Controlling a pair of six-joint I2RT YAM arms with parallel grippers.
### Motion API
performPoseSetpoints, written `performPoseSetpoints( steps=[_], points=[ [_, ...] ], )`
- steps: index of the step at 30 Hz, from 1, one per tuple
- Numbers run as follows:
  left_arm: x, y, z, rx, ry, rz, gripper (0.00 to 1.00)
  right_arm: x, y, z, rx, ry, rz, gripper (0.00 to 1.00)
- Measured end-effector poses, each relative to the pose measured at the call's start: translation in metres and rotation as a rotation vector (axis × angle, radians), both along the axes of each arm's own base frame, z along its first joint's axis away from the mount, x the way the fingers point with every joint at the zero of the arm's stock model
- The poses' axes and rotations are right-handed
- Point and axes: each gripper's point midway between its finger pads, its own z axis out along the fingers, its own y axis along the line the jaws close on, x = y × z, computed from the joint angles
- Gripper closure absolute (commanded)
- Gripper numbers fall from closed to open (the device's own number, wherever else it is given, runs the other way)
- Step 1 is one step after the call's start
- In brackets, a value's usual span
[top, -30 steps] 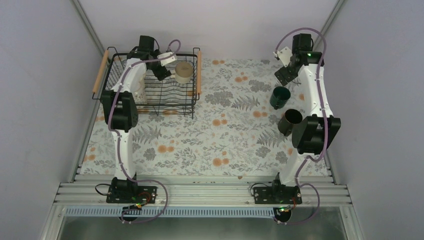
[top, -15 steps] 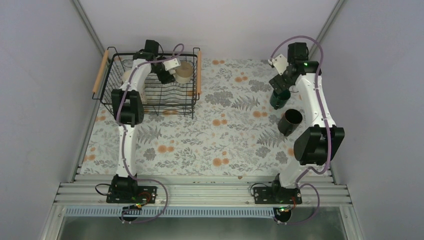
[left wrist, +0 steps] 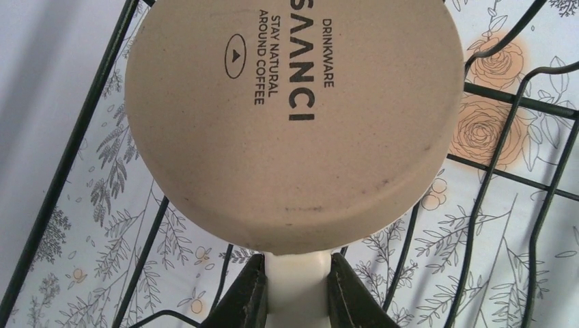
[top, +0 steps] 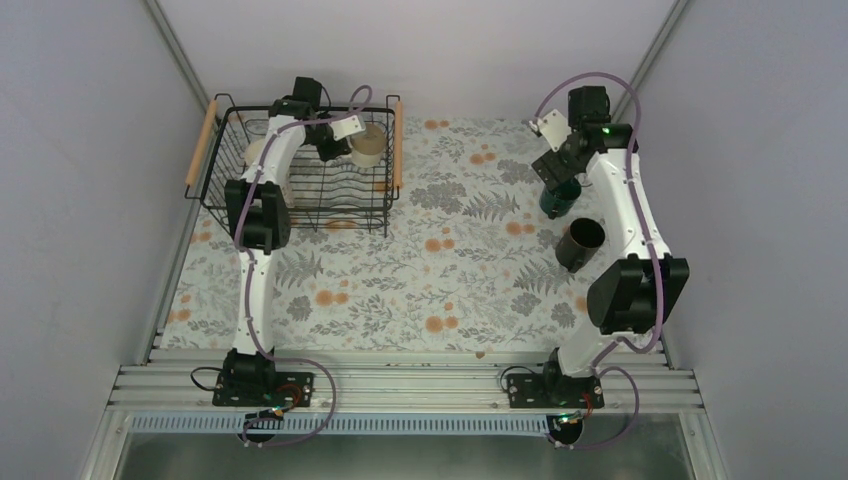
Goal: Unload the cups from the dish rack
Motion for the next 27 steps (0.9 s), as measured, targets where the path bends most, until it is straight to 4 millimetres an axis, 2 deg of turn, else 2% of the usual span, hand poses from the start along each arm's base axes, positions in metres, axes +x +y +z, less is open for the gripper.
performPoseSetpoints(
  steps=[4, 8, 12, 15, 17, 20, 23, 26, 27],
  points=[
    [-0.005, 0.002, 0.005, 0.008, 0.019, 0.024, 0.98, -0.005, 0.014, 0.021, 0.010, -0.045, 0.026, 0.00],
    [-0.017, 0.013, 0.015, 0.068, 0.052, 0.078, 0.98, -0.016, 0.041, 0.053, 0.026, -0.127, 0.082, 0.00],
    [-0.031, 0.022, 0.047, 0.102, 0.053, 0.125, 0.98, -0.031, 0.075, 0.081, 0.048, -0.203, 0.166, 0.00],
    [-0.042, 0.020, 0.094, 0.049, 0.010, 0.148, 0.98, -0.042, 0.103, 0.099, 0.075, -0.256, 0.240, 0.00],
    [-0.057, 0.012, 0.141, -0.045, -0.035, 0.148, 0.98, -0.047, 0.119, 0.109, 0.100, -0.287, 0.285, 0.00],
    [-0.088, -0.012, 0.218, -0.236, -0.101, 0.109, 0.98, -0.054, 0.141, 0.125, 0.136, -0.368, 0.352, 0.00],
    [-0.129, -0.045, 0.291, -0.484, -0.126, 0.041, 0.97, -0.072, 0.158, 0.142, 0.170, -0.484, 0.429, 0.00],
    [-0.162, -0.077, 0.337, -0.733, -0.038, -0.051, 0.98, -0.094, 0.164, 0.167, 0.192, -0.626, 0.497, 0.00],
    [-0.169, -0.086, 0.343, -0.791, 0.006, -0.082, 0.98, -0.098, 0.165, 0.179, 0.196, -0.687, 0.511, 0.00]
  ],
)
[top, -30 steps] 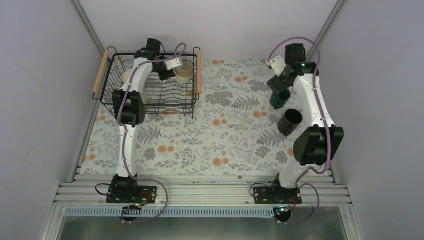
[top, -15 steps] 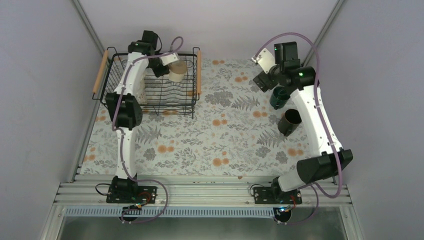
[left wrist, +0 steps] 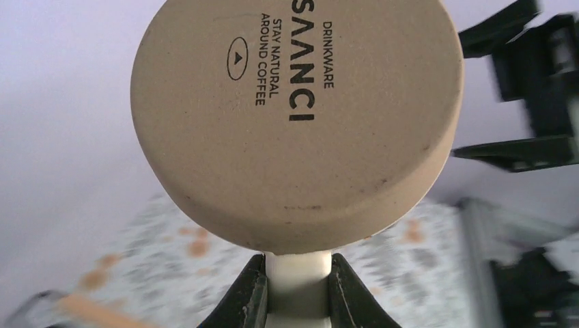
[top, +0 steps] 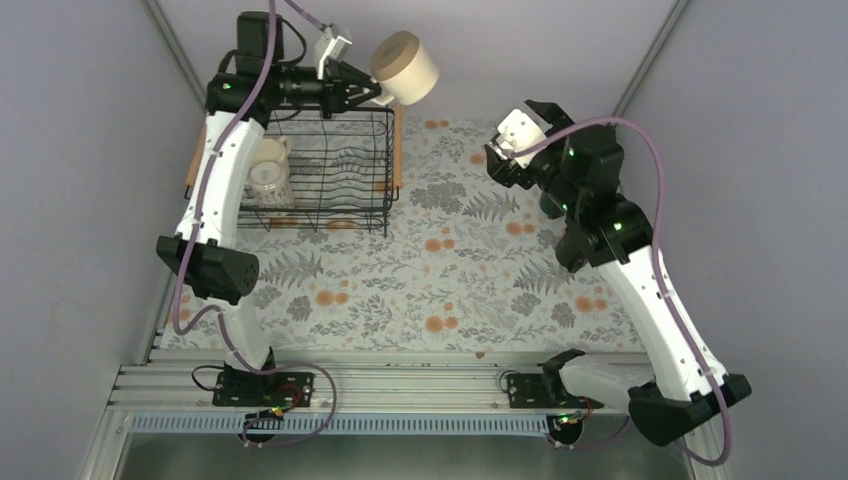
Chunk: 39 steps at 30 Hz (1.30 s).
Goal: Unload the cups from the dish rack
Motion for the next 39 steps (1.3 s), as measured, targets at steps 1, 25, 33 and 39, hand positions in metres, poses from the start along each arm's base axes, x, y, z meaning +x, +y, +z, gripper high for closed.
performPoseSetpoints(
  steps=[1, 25, 33, 39],
  points=[
    [-0.006, -0.009, 0.002, -0.049, 0.041, -0.051, 0.98, -0.002, -0.001, 0.008, 0.008, -0.047, 0.004, 0.00],
    [-0.017, -0.108, -0.072, -0.249, 0.696, -0.513, 0.98, 0.014, 0.033, -0.028, -0.012, -0.186, 0.111, 0.00],
    [-0.039, -0.134, -0.074, -0.227, 0.763, -0.588, 0.98, 0.023, 0.023, -0.005, 0.013, -0.284, 0.033, 0.02],
    [-0.054, -0.144, -0.068, -0.217, 0.762, -0.629, 0.98, 0.033, 0.020, -0.006, -0.027, -0.309, -0.004, 0.59]
  ],
)
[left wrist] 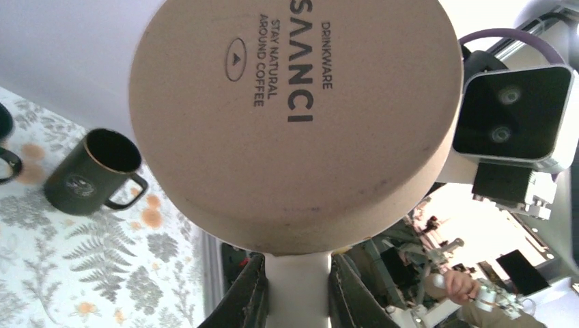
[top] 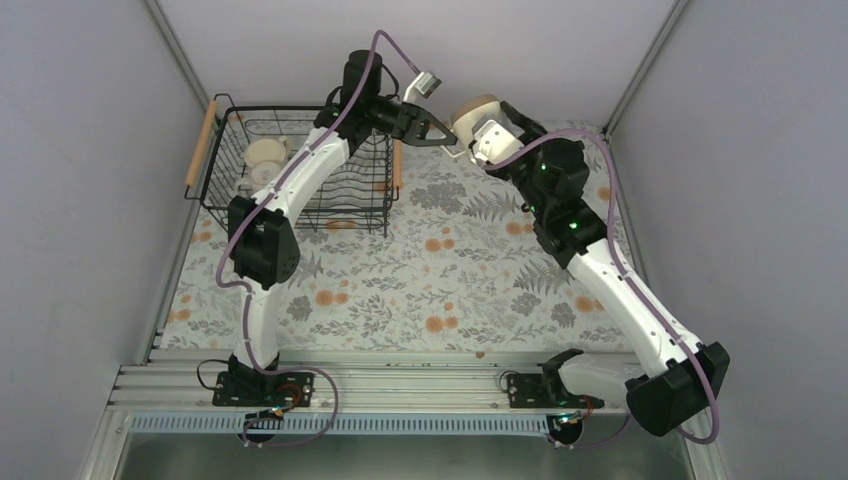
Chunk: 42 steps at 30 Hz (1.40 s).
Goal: Unload the cups from the dish rack
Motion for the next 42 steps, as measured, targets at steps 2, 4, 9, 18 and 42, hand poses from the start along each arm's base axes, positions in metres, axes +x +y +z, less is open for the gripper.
performPoseSetpoints(
  steps=[2, 4, 9, 18, 42],
  points=[
    [-0.005, -0.002, 0.001, 0.004, 0.011, -0.010, 0.98, 0.002, -0.001, -0.001, -0.012, -0.007, -0.013, 0.68],
    [-0.008, -0.002, 0.000, 0.017, 0.043, -0.021, 0.98, 0.003, -0.004, 0.005, -0.015, -0.030, -0.024, 0.76],
    [-0.017, -0.004, -0.003, 0.040, 0.096, -0.048, 0.73, 0.005, -0.005, 0.016, 0.012, -0.070, -0.040, 0.96],
    [-0.015, 0.008, 0.010, -0.035, -0.064, -0.035, 0.00, 0.005, -0.007, 0.010, -0.027, -0.010, -0.051, 0.97],
    [0.157, 0.322, 0.137, 0.003, -0.697, 1.046, 0.00, 0.073, 0.000, -0.113, -0.318, 0.449, -0.142, 0.96]
  ],
)
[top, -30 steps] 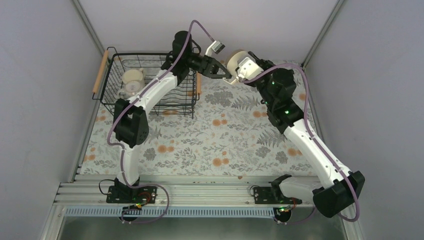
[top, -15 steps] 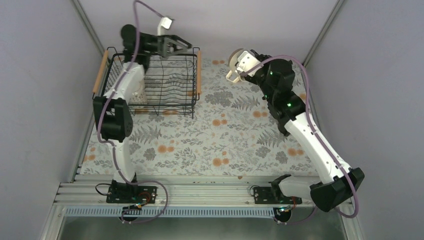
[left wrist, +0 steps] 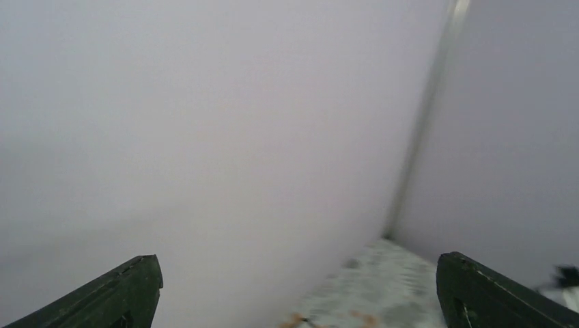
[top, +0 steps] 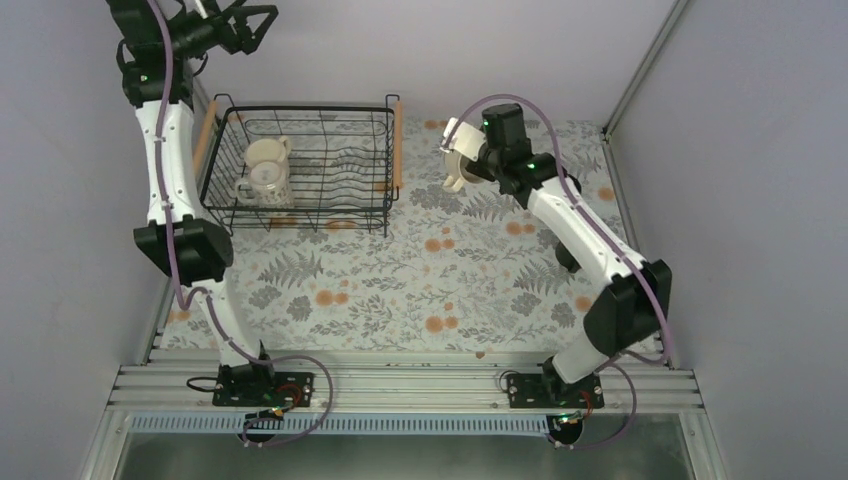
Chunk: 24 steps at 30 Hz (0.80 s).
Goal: Unload the cups from the dish rack
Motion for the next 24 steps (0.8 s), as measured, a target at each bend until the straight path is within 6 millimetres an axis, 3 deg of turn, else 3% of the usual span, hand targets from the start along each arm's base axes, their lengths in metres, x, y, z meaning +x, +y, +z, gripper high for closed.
performPoseSetpoints(
  steps=[3, 5, 7, 8, 9, 11, 13, 17, 20, 24],
  points=[
    [0.015, 0.011, 0.004, 0.086, -0.052, 0.213, 0.00, 0.008, -0.002, -0.042, -0.049, 0.115, -0.013, 0.96],
    [0.032, 0.024, -0.005, 0.152, -0.055, 0.345, 0.00, 0.015, -0.005, -0.067, -0.075, 0.190, -0.027, 0.96],
    [0.053, 0.047, -0.028, 0.231, -0.025, 0.487, 0.00, 0.020, -0.010, -0.092, -0.100, 0.267, -0.042, 0.96],
    [0.069, 0.066, -0.054, 0.298, 0.021, 0.579, 0.00, 0.021, -0.015, -0.105, -0.114, 0.308, -0.051, 0.96],
    [0.072, 0.073, -0.061, 0.314, 0.037, 0.601, 0.00, 0.020, -0.019, -0.116, -0.127, 0.348, -0.059, 0.96],
    [0.088, 0.100, -0.102, 0.412, 0.114, 0.695, 0.00, 0.016, -0.027, -0.134, -0.152, 0.420, -0.070, 0.96],
    [0.098, 0.121, -0.139, 0.514, 0.182, 0.759, 0.00, 0.009, -0.036, -0.146, -0.169, 0.495, -0.077, 0.96],
    [0.104, 0.148, -0.192, 0.698, 0.271, 0.814, 0.00, 0.001, -0.046, -0.153, -0.178, 0.581, -0.084, 0.96],
    [0.101, 0.155, -0.216, 0.815, 0.309, 0.795, 0.00, -0.007, -0.056, -0.160, -0.193, 0.634, -0.097, 0.96],
    [0.096, 0.154, -0.233, 0.904, 0.327, 0.743, 0.00, -0.022, -0.066, -0.181, -0.225, 0.733, -0.110, 0.96]
  ],
)
